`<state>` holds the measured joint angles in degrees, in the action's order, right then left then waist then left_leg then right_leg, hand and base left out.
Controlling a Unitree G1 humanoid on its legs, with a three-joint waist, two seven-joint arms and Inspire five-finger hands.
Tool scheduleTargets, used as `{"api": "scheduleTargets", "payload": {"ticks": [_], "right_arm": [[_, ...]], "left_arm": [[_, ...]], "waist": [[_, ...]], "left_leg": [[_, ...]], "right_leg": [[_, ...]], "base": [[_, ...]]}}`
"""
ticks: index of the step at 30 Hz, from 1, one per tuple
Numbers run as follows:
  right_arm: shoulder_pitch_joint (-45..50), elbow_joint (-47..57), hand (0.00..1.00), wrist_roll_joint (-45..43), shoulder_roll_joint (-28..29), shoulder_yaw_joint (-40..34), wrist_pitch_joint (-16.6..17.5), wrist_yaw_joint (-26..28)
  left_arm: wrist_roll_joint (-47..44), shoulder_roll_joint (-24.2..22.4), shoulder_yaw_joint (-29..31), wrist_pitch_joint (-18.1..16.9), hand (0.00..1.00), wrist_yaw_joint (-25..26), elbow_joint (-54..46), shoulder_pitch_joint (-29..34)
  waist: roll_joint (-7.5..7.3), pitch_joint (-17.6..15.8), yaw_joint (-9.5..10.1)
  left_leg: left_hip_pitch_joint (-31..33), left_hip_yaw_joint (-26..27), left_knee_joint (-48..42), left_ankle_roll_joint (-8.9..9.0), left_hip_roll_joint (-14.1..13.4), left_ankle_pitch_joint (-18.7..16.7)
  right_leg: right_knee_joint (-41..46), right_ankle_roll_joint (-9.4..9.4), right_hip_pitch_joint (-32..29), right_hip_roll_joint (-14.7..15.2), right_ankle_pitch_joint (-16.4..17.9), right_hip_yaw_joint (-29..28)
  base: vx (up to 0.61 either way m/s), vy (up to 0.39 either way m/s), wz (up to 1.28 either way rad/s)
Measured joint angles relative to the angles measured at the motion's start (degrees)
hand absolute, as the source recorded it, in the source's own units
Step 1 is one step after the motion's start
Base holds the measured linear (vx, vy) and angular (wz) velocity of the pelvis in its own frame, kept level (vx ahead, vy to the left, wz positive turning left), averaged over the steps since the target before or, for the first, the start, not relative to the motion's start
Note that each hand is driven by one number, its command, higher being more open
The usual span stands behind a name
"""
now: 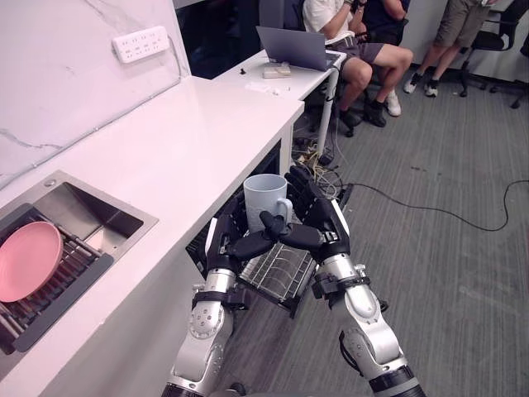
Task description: Walk over to the sink, pick up the cup, carry it to the dishwasher, place the cup inside the dishwasher, then close the dishwasher door
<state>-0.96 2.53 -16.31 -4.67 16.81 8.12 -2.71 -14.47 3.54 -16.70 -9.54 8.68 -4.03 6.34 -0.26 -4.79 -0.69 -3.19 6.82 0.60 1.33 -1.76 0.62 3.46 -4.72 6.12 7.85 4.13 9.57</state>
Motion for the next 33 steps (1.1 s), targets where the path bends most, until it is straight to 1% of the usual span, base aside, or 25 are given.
{"api": "scheduleTargets", "payload": {"ticks": [4,6,10,11,12,14,18,22,24,26,27,31,33], "right_arm": [[-0.8,-1.1,0.90,0.3,0.4,0.1,0.0,-0.9],[-0.9,-1.7,0.90,0.3,0.6,0.5,0.0,-1.1],[-3.0,-4.1,0.90,0.2,0.6,1.6,0.0,-1.9],[-4.0,-5.2,0.90,0.0,0.7,1.7,-0.1,-2.2],[-4.6,-5.6,0.30,-0.4,0.7,1.8,-0.1,-2.3],[-4.7,-6.1,0.30,-1.1,0.7,2.0,-0.1,-2.3],[-5.5,-6.8,0.30,-6.0,-0.1,2.7,-0.1,-2.0],[-7.1,-8.7,0.30,-10.2,-0.5,2.7,-0.1,-2.2],[-7.2,-8.8,0.30,-11.9,-0.9,2.7,-0.1,-2.0],[-7.2,-8.8,0.30,-13.3,-1.4,2.7,-0.1,-1.8],[-7.2,-8.8,0.30,-13.8,-1.6,2.7,-0.1,-1.6],[-7.2,-8.8,0.30,-13.8,-2.2,2.0,-0.1,-0.8],[-7.5,-8.7,0.30,-13.2,-2.4,1.0,-0.2,-0.8]], "left_arm": [[-0.1,0.3,-0.2,0.0,0.30,0.0,0.0,0.2],[-0.1,0.8,-0.5,0.2,0.30,0.1,0.0,0.2],[0.0,2.2,-1.8,0.4,0.30,0.0,0.0,0.2],[0.2,2.6,-3.0,0.4,0.30,0.0,0.0,0.2],[0.4,2.2,-3.3,0.7,0.30,0.3,0.1,0.2],[1.2,2.3,-3.3,0.7,0.30,0.7,0.1,0.1],[3.4,2.8,-3.4,0.9,0.30,1.3,0.1,-0.5],[5.3,5.5,-4.2,1.0,0.30,2.4,0.4,-2.6],[5.3,6.4,-4.6,1.1,0.30,2.4,0.7,-3.3],[5.4,6.3,-4.7,1.1,0.30,2.5,0.7,-3.3],[5.4,6.2,-4.9,1.1,0.90,2.6,0.7,-3.3],[5.5,6.2,-5.2,1.1,0.90,2.6,0.5,-3.3],[6.5,6.3,-6.6,1.1,0.90,2.1,-0.2,-3.1]], "waist": [[-0.20,0.2,0.12],[-0.40,0.8,0.09],[-0.46,1.4,0.04],[-0.48,1.7,0.05],[-0.51,1.8,0.06],[-0.60,2.1,0.02],[-0.60,2.3,-0.09],[-0.85,2.5,-0.08],[-0.86,2.5,-0.06],[-0.87,2.5,-0.10],[-0.88,2.5,-0.15],[-0.94,2.6,-0.13],[-1.03,2.6,-0.02]], "left_leg": [[-0.8,-0.4,2.4,-0.31,0.4,1.6],[-1.2,-0.8,4.3,-0.41,0.4,3.0],[-1.2,-0.9,4.4,-0.39,0.5,3.5],[-1.2,-0.9,4.4,-0.39,0.5,3.6],[-1.2,-0.9,4.4,-0.38,0.5,3.8],[-1.2,-0.9,4.4,-0.31,0.5,4.0],[-1.0,-0.9,4.4,-0.36,0.5,4.3],[0.3,-0.9,4.4,-0.32,-0.3,4.7],[0.4,-0.7,4.4,-0.19,-0.2,4.9],[0.2,-0.6,4.4,-0.17,-0.3,4.9],[0.2,-0.5,4.4,-0.16,-0.3,4.9],[0.1,-0.1,4.4,-0.18,-0.2,5.0],[0.1,-0.1,4.4,-0.16,-0.2,5.1]], "right_leg": [[0.0,-0.13,-0.1,0.2,-0.1,0.3],[-0.1,-0.19,-0.2,0.2,-0.2,0.7],[-0.4,-0.23,-0.2,0.1,-0.6,0.8],[-0.4,-0.25,-0.2,0.1,-0.7,0.8],[-0.5,-0.28,-0.2,0.2,-0.8,0.9],[-0.5,-0.26,-0.2,0.1,-0.9,1.0],[-0.8,-0.20,-0.3,0.1,-1.3,1.1],[-3.6,0.10,-0.2,-0.7,-3.4,0.7],[-4.0,0.19,-0.2,-0.9,-3.8,0.6],[-3.9,0.19,-0.2,-1.0,-3.8,0.5],[-3.8,0.19,-0.3,-1.0,-3.8,0.4],[-3.7,0.18,-0.4,-0.9,-3.8,0.3],[-3.7,0.16,-0.4,-0.9,-3.8,0.4]], "base": [[-0.07,0.006,0.06],[-0.06,-0.001,0.10],[-0.06,0.002,0.02],[-0.04,0.002,0.00],[-0.04,0.002,0.00],[-0.03,-0.002,0.00],[-0.03,-0.003,0.00],[-0.05,-0.012,-0.02],[-0.05,-0.006,-0.04],[-0.03,-0.005,-0.03],[-0.04,-0.008,-0.05],[-0.01,0.000,-0.02],[0.00,0.000,0.00]]}}
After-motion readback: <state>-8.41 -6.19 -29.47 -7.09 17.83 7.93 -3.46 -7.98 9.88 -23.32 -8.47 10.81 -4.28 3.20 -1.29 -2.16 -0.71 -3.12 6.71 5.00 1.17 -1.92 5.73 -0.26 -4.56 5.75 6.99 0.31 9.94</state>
